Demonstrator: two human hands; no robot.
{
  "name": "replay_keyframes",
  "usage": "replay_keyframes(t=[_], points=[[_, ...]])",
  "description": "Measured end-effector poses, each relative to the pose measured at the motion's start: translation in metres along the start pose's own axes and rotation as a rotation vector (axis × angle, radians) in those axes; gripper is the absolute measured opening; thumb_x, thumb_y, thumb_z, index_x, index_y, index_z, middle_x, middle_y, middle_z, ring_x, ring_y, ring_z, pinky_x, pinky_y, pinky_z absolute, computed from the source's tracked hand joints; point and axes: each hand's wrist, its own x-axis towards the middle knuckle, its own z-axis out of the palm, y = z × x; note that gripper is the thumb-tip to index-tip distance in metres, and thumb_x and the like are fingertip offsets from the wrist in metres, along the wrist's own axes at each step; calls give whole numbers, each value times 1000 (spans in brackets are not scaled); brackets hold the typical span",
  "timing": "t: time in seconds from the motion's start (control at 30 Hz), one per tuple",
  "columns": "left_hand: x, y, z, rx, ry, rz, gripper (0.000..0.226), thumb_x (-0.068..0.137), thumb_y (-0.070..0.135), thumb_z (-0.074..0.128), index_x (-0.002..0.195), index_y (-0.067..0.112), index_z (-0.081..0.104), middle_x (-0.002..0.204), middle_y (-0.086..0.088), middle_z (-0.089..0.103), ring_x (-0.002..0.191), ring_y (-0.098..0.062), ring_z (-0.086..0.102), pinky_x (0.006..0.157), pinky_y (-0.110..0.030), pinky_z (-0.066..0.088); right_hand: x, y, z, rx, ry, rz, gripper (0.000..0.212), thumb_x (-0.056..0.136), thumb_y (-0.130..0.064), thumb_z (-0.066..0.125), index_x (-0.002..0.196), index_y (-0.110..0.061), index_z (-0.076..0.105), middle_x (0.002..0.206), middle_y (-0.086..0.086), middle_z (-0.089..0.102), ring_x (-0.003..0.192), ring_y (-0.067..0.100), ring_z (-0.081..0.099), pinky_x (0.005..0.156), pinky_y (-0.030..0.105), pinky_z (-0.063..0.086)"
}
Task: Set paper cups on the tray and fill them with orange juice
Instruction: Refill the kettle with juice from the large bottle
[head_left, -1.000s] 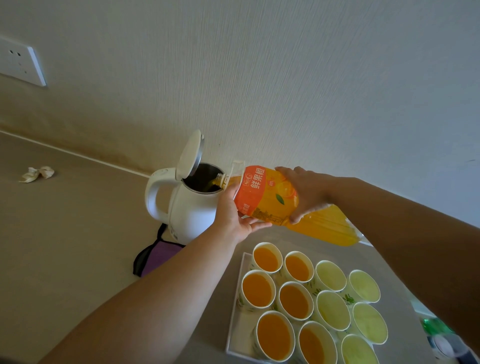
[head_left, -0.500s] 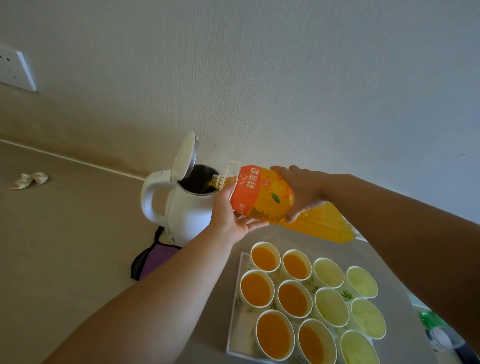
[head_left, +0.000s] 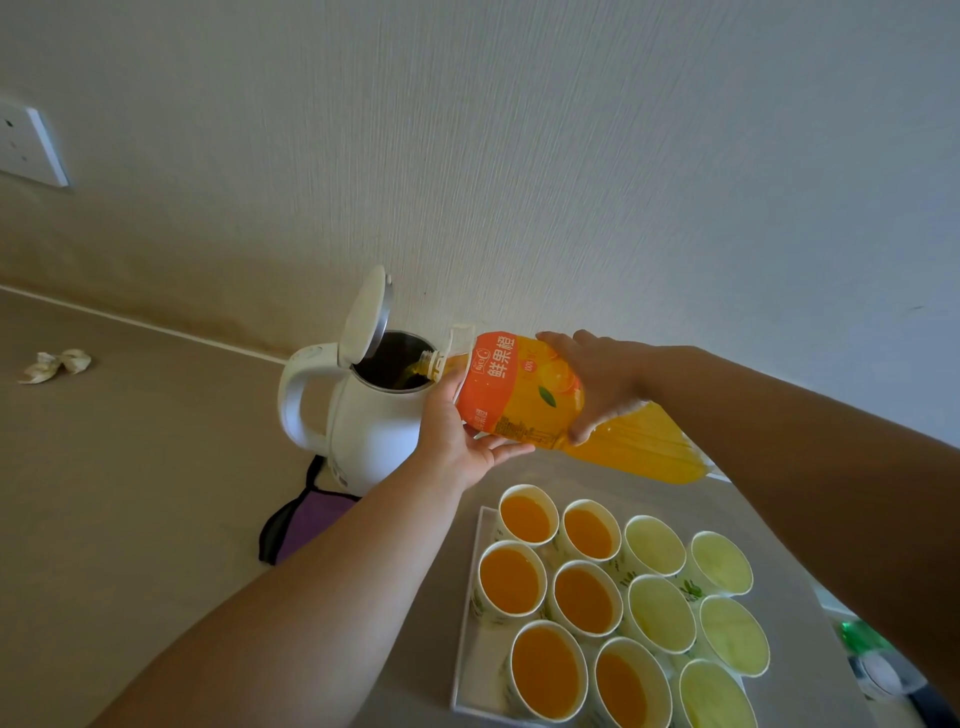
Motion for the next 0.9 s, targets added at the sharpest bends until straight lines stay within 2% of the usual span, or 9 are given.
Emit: replay_keyframes(t=[0.2,0.43,0.9], points=[[1,0,-1,1,-7,-1,55,87,53,57,128,17,49,123,-20,56,115,-46,53,87,-66,44,1,0,0,-3,-11,9,134,55,-54,85,149,-32,-8,143,8,31,127,31,41,98,45,45],[1,0,-2,1,-7,-4,55,86,53,58,127,17,51,124,-21,56,113,-46,54,79,-64,48,1,0,0,-10,-13,12,134,56,-54,84,149,-31,-8,143,8,31,127,31,42,97,46,46],[-4,2,0,-15,-3,-14,50,89,52,53,124,16,52,123,-21,57,113,-47,53,79,-64,46,0,-1,-2,-4,-12,10,133,57,-53,85,150,-30,-7,143,9,31,127,31,41,97,44,46]])
